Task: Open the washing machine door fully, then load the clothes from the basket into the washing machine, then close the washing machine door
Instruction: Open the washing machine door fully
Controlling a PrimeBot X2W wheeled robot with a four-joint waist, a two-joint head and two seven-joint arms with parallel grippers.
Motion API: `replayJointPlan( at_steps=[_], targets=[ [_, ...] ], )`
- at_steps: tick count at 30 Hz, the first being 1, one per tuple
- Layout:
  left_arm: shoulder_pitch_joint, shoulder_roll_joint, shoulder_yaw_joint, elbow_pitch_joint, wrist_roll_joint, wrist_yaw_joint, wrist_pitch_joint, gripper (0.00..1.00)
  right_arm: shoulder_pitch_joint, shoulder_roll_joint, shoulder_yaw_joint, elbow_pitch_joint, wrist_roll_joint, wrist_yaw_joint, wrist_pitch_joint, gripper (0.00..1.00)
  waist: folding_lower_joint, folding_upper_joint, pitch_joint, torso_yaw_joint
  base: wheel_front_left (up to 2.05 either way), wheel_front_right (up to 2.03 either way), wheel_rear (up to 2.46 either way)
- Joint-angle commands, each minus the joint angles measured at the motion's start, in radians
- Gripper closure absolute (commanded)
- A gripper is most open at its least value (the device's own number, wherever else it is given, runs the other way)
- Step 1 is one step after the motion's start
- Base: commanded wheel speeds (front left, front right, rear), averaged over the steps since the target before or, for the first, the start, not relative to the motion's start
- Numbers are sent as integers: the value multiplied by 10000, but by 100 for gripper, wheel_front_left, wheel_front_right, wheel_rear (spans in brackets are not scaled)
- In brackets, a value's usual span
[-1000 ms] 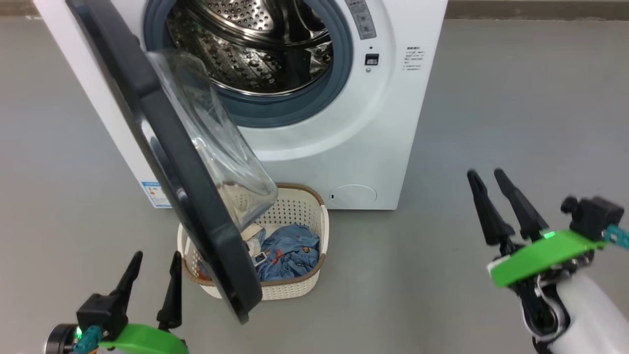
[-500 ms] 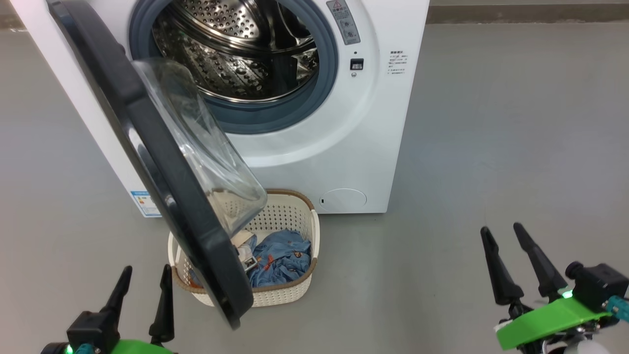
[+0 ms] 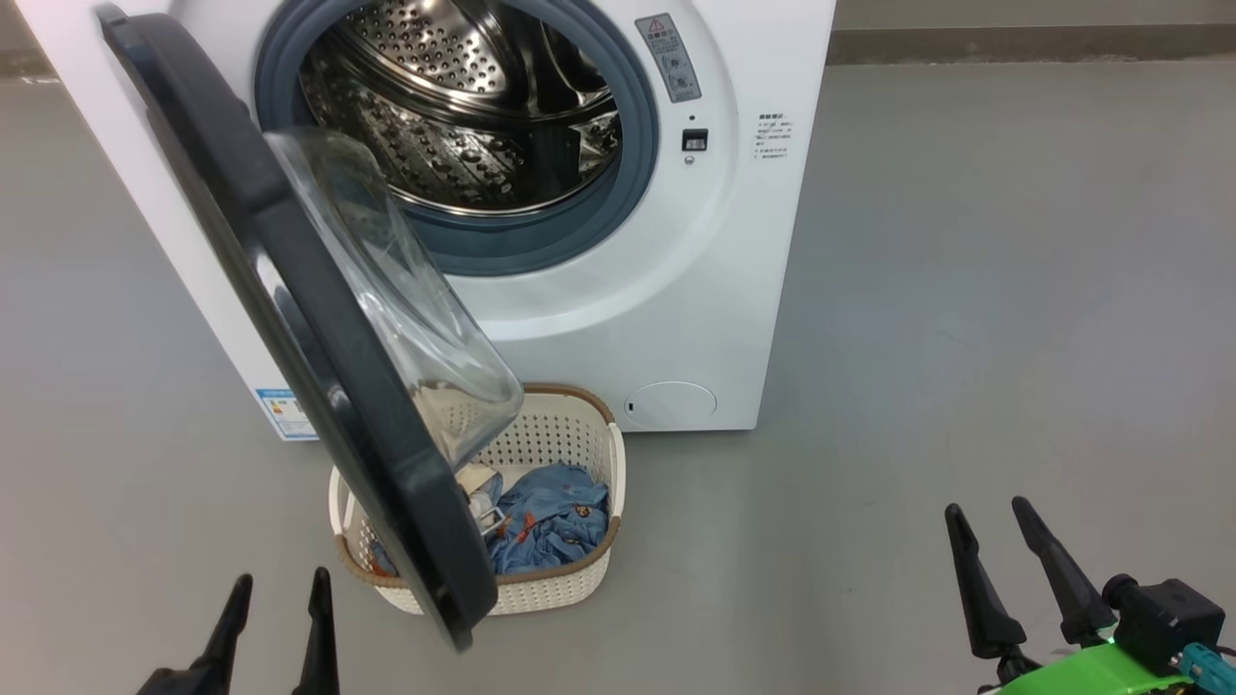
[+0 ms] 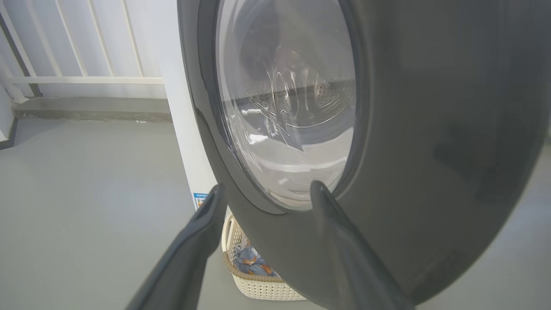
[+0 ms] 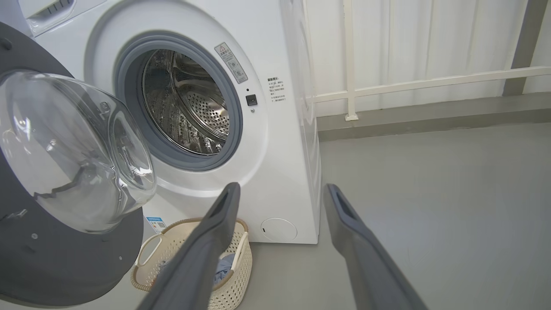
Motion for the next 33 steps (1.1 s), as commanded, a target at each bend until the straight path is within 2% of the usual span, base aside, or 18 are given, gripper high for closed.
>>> replayJointPlan(
  at_steps=[1, 10, 33],
  targets=[
    [-72, 110, 318, -351, -44, 85, -65, 0, -23, -112, 231, -309, -206, 16, -120, 0, 0, -1, -9, -7, 0, 0, 0],
    [140, 74, 285, -516, -125, 181, -65, 0, 115, 128, 115, -287, -262, 16, -120, 0, 0, -1, -12, 11, 0, 0, 0],
    [96, 49, 150, -516, -157, 231, -65, 0, 2, 168, -5, 58, -676, 16, -120, 0, 0, -1, 6, 30, 0, 0, 0]
  ],
)
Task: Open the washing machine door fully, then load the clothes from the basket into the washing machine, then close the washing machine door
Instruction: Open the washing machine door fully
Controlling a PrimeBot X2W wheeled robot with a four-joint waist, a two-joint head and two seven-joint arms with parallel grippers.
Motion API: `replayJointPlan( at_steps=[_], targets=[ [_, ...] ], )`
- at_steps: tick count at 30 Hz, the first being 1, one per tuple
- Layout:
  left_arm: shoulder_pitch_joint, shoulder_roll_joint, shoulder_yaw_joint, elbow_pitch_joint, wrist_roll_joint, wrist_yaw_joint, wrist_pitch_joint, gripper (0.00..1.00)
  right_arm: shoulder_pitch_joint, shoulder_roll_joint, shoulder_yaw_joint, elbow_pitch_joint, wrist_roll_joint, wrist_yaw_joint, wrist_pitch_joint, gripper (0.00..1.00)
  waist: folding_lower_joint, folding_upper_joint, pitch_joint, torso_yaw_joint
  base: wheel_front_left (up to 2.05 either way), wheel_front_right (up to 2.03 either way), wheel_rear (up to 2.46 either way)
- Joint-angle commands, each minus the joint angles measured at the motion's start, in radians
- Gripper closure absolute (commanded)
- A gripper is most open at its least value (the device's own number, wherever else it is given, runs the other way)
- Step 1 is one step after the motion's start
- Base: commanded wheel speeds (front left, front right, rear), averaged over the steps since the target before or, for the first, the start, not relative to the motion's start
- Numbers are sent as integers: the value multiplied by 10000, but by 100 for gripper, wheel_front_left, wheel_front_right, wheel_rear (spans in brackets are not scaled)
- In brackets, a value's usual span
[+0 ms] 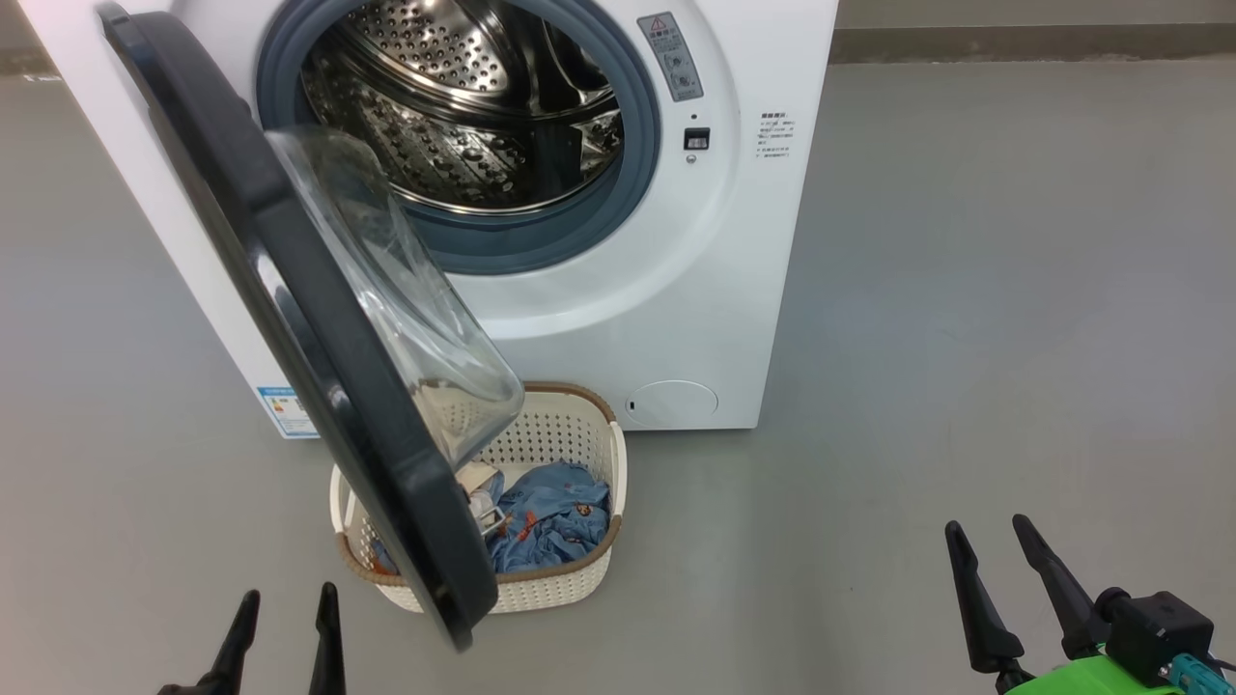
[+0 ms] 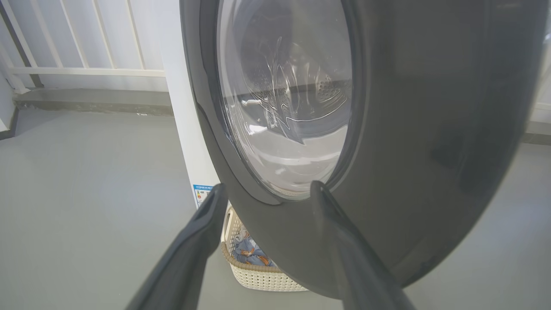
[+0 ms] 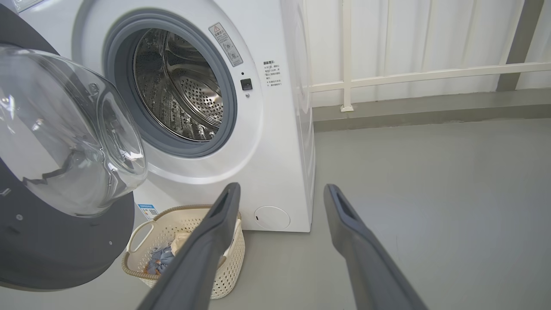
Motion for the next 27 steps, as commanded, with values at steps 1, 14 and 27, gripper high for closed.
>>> replayJointPlan(
  at_steps=[1, 14, 27],
  targets=[
    [-279, 91, 322, -261, -18, 28, -65, 0, -120, -38, 232, -202, -104, 16, -120, 0, 0, -1, -4, 3, 0, 0, 0],
    [-275, 101, 328, -244, -6, 3, -65, 0, -170, -53, 271, -140, -277, 16, -120, 0, 0, -1, -50, 38, 0, 0, 0],
    [-449, 118, 444, -861, 12, -124, -65, 100, -219, 2, 194, -55, -266, 16, -120, 0, 0, -1, -64, 80, 0, 0, 0]
  ],
)
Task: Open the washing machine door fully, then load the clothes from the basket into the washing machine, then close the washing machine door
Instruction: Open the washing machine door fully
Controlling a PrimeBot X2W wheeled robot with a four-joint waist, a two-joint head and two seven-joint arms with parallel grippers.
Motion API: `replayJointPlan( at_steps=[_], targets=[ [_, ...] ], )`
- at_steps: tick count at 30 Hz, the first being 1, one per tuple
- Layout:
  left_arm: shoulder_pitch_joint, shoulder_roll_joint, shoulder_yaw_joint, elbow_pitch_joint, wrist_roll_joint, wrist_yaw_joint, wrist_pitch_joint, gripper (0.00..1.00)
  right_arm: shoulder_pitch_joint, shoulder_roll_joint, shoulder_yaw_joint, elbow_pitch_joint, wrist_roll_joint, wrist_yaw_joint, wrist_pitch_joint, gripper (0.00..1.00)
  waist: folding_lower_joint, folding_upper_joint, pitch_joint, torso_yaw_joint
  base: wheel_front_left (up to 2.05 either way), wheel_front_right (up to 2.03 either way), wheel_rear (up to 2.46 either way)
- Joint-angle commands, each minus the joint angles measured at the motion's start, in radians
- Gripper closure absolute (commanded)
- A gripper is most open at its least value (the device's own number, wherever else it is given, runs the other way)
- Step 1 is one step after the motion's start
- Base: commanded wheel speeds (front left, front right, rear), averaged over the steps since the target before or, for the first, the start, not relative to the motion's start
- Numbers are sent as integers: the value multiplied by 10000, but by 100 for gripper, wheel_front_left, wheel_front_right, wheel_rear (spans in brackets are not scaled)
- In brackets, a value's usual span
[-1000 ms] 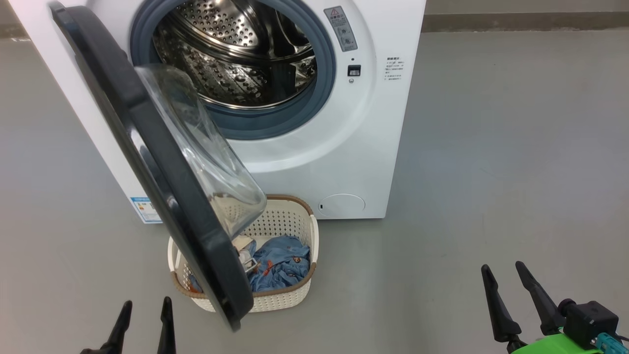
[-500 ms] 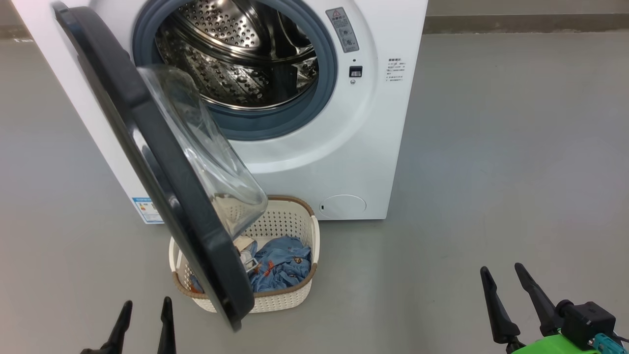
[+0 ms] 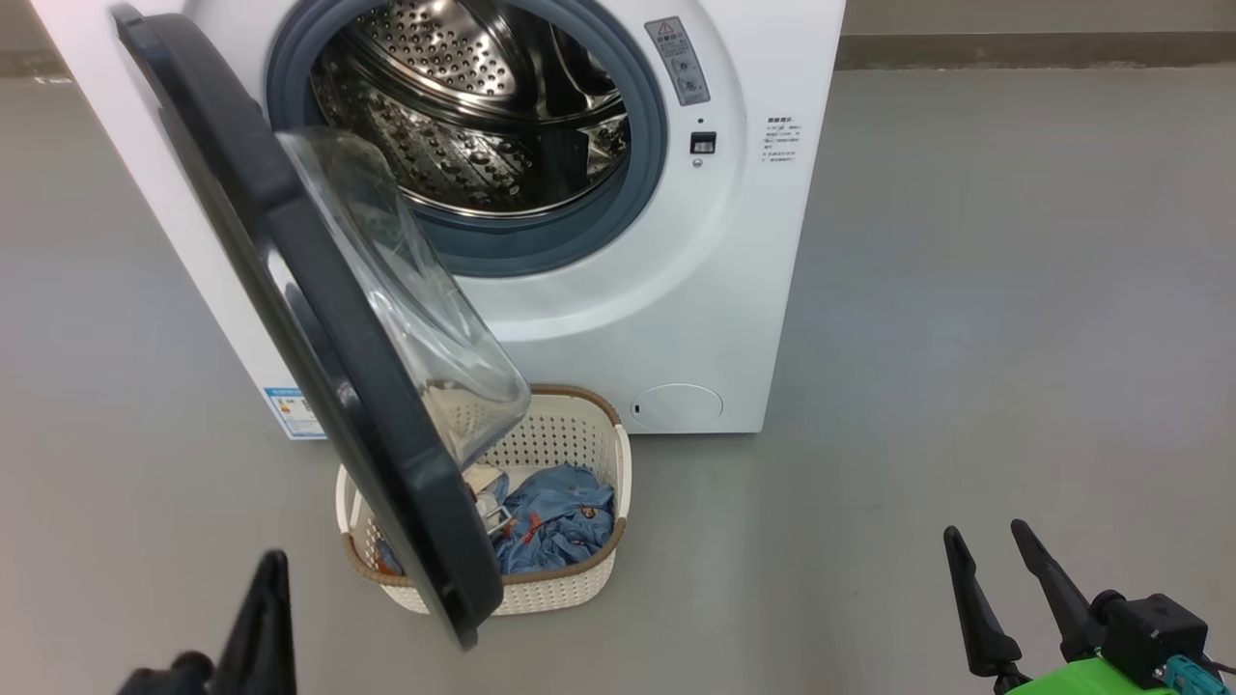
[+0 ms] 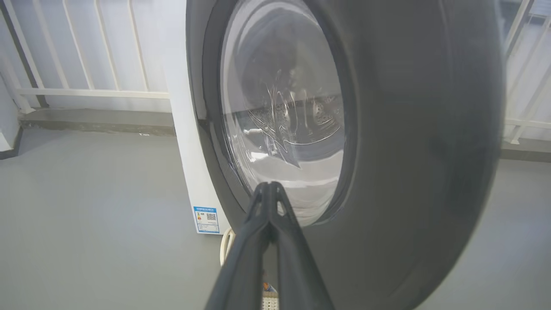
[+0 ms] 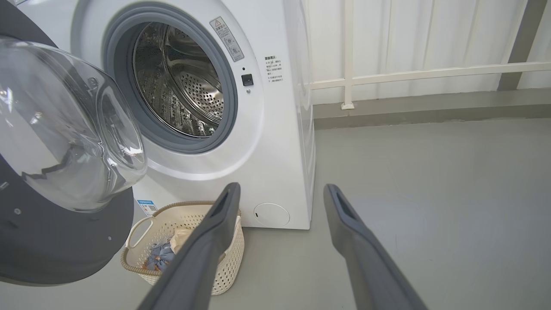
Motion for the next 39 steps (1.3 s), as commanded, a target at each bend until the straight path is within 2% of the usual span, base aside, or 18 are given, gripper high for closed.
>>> replayJointPlan(
  at_steps=[1, 8, 9, 12, 16, 26, 35, 39],
  targets=[
    [-519, 113, 429, -546, 5, -19, -65, 100, -203, -20, 206, -225, -124, 16, -120, 0, 0, -1, 4, 10, 0, 0, 0],
    [-1522, 332, 740, -3066, 437, -31, -65, 100, -225, 74, 129, -158, -168, 16, -120, 0, 0, -1, -23, -8, 0, 0, 0],
    [-1859, 468, 645, -3686, 573, -125, -65, 100, -259, 97, 130, -128, -197, 16, -120, 0, 0, -1, -41, -20, 0, 0, 0],
    [-2491, 612, 215, -4423, 725, -366, 66, 100, -305, 128, 135, -107, -233, 16, -120, 0, 0, -1, -77, -26, 0, 0, 0],
    [-3385, 523, -822, -5100, 806, -637, 551, 100, -378, 152, 182, -87, -267, 16, -120, 0, 0, -1, -102, -52, 0, 0, 0],
    [-4365, 133, -3478, -4878, 435, -870, 982, 100, -565, 134, 434, 28, -275, 16, -120, 0, 0, -1, -45, -329, 0, 0, 0],
    [-3659, 62, -5846, -4267, 187, -923, 947, 100, -485, 1, 446, 161, -327, 16, -120, 0, 0, -1, -24, -202, 0, 0, 0],
    [-3307, 150, -6376, -3973, 156, -970, 931, 100, -519, -74, 459, 174, -386, 16, -120, 0, 0, -1, -7, -53, 0, 0, 0]
  ],
)
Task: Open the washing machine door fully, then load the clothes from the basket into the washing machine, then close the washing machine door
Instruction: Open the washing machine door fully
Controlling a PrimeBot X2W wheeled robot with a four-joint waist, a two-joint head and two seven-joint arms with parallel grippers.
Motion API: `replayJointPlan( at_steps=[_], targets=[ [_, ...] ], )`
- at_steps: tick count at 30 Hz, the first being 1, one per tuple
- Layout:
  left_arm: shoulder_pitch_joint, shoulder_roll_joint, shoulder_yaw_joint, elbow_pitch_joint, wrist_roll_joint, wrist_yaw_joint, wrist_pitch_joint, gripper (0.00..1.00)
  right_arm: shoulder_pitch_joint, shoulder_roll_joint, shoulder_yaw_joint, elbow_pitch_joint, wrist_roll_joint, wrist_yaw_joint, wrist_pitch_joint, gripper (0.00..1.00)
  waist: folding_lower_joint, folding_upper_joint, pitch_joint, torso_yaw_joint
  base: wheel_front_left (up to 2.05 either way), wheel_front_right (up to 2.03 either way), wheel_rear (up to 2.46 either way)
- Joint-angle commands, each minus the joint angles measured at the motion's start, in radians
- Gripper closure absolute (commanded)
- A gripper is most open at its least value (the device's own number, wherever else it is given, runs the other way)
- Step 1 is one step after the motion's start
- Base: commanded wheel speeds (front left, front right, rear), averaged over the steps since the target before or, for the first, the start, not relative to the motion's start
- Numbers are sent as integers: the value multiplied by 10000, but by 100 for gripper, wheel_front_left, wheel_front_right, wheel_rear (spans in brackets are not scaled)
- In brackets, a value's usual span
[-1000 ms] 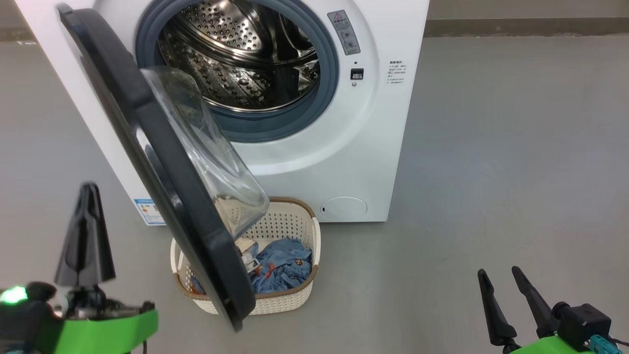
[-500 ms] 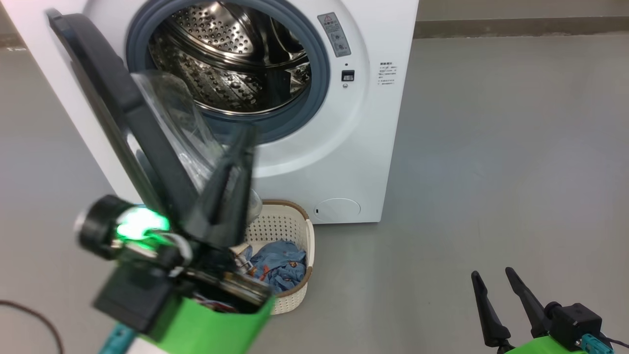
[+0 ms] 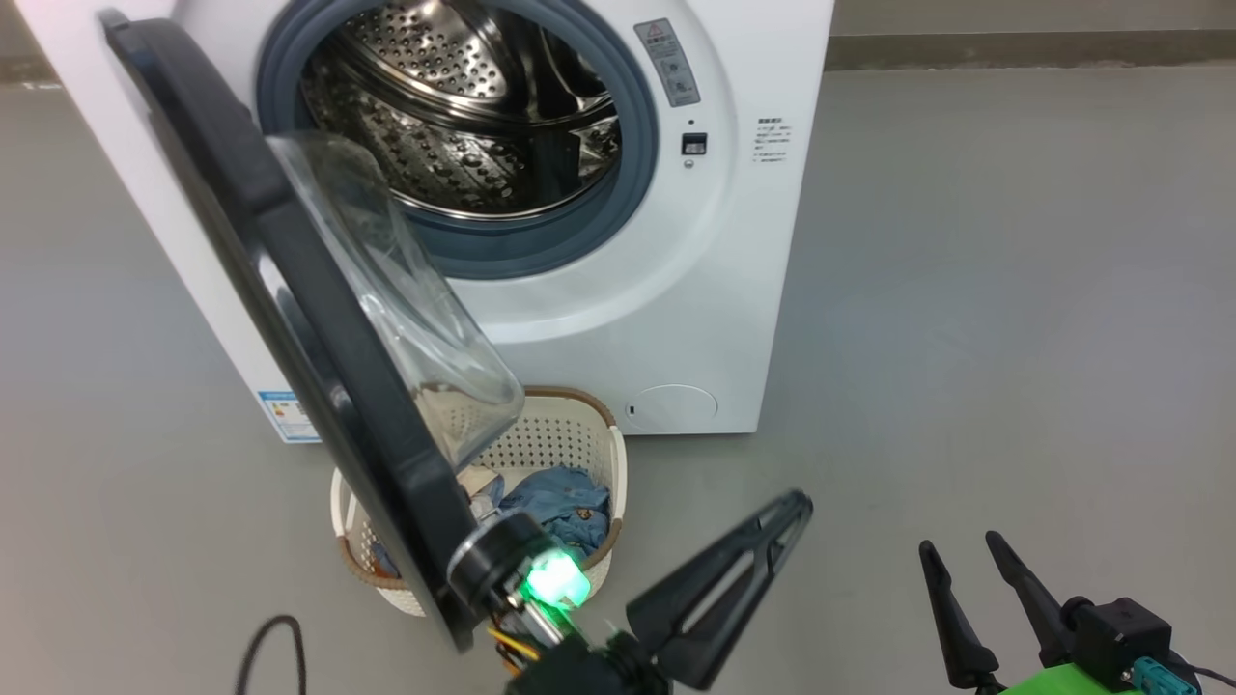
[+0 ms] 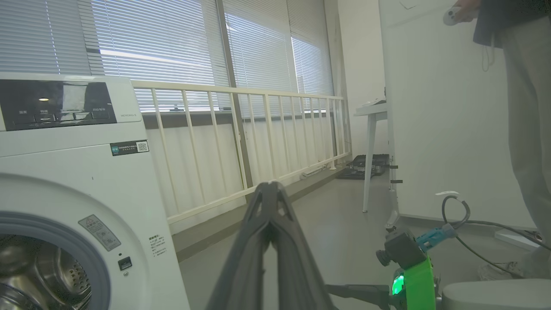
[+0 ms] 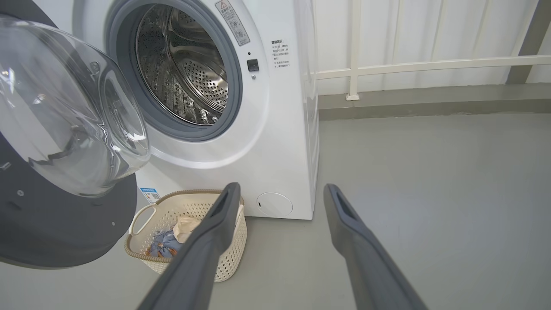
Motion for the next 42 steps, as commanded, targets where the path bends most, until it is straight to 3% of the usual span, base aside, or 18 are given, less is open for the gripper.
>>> replayJointPlan(
  at_steps=[1, 4, 25, 42],
  targets=[
    [-184, 102, 229, -170, -72, -16, -37, 100, -455, -210, 209, -204, -116, 16, -120, 0, 0, 0, 14, 103, 0, 0, 0],
    [-6, 221, 15, 206, -46, -21, -240, 100, -480, -174, 56, -138, -223, 16, -120, 0, 0, 0, 8, 251, 0, 0, 0],
    [-205, 177, 929, 3353, -597, 707, -723, 100, -445, -116, 140, 102, -120, 16, -120, 0, 0, 0, -81, 555, 0, 0, 0],
    [-568, 101, 1340, 4020, -793, 1110, -895, 100, -573, -216, 137, 145, -57, 16, -120, 0, 0, 0, 387, 690, 0, 0, 0]
  ],
)
